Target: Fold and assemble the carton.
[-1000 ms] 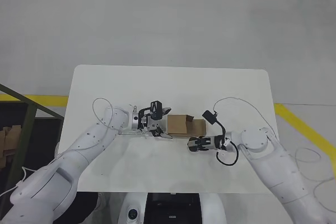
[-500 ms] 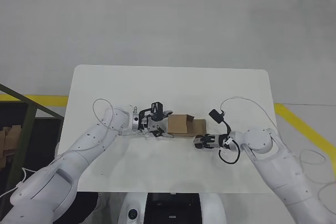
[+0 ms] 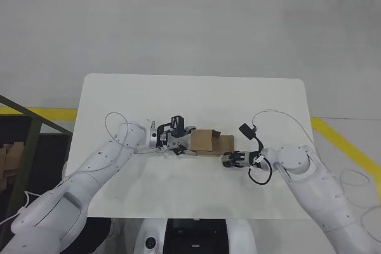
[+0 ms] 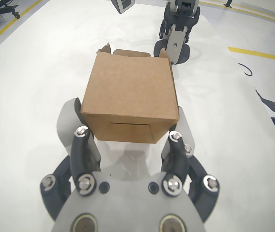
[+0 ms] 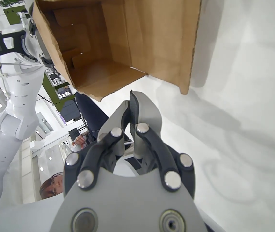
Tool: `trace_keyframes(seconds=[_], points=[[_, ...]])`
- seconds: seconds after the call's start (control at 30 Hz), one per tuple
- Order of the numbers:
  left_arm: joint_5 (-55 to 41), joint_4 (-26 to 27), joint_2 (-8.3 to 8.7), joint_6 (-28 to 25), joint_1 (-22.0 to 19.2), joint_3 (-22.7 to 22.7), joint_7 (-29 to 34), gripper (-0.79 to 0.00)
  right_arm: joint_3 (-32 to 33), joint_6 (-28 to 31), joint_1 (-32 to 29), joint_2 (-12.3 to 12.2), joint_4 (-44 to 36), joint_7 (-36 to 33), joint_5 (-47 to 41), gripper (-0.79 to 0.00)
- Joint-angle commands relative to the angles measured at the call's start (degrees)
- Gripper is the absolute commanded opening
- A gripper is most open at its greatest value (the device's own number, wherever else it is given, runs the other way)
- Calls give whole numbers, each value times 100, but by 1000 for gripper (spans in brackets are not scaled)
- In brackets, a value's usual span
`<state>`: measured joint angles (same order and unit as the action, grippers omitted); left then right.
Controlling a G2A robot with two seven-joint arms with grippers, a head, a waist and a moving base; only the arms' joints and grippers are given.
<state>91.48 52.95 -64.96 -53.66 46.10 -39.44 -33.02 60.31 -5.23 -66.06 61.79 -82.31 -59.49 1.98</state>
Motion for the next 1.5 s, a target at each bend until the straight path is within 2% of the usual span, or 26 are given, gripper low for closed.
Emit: trace_keyframes(seconds=[0.0, 0.7, 1.07, 1.27, 1.47], points=[[4, 6, 1, 2, 8, -5, 0, -175, -41, 70, 45, 17, 64, 14, -71, -785], [99, 121, 14, -60, 72, -30, -11, -157, -256, 716, 332, 160, 580, 440, -629, -785], [129, 181, 18, -87, 91, -39, -2, -157, -745, 983, 806, 373, 1222, 448, -872, -785], [133, 179, 22, -96, 99, -53, 7, -154, -544, 1257, 742, 332, 1312, 544, -916, -785], [149, 201, 36, -94, 120, -78, -20, -151, -148, 1260, 544, 218, 1136, 758, -819, -785]])
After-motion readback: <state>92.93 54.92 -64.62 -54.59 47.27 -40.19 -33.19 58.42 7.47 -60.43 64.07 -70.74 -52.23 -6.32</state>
